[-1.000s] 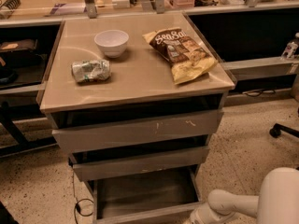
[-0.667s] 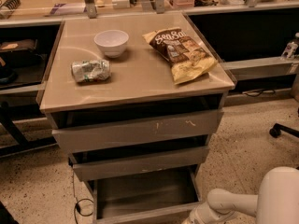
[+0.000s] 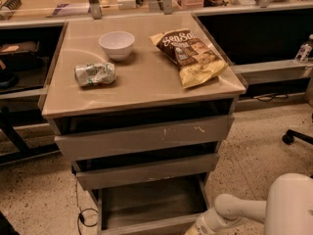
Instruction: Close bottom drawer
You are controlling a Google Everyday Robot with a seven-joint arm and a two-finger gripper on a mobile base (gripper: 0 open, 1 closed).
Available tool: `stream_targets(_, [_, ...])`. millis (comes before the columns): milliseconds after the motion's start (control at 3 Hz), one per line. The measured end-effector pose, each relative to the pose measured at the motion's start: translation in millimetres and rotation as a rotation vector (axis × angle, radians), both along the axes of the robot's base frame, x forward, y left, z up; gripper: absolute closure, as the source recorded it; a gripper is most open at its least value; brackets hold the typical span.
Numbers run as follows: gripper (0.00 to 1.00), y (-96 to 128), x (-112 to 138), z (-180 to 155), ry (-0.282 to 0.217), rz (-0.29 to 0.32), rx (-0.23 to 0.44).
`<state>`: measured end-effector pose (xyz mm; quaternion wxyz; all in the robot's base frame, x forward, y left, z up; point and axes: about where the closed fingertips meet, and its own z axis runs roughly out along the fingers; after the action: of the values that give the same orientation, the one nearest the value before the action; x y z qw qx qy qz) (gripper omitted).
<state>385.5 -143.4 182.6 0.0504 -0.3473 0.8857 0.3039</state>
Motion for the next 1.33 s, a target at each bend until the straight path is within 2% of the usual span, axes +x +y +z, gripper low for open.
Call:
stream_targets(667, [1.00, 5.1, 25.1, 1.9, -0.021, 0.022, 0.005])
stream_targets(1000, [0.81, 5.0, 25.3, 1.9, -0.022, 0.022, 0.005])
stream_targets(1333, [0.58, 5.1, 25.3, 1.9, -0.022, 0.022, 0.005])
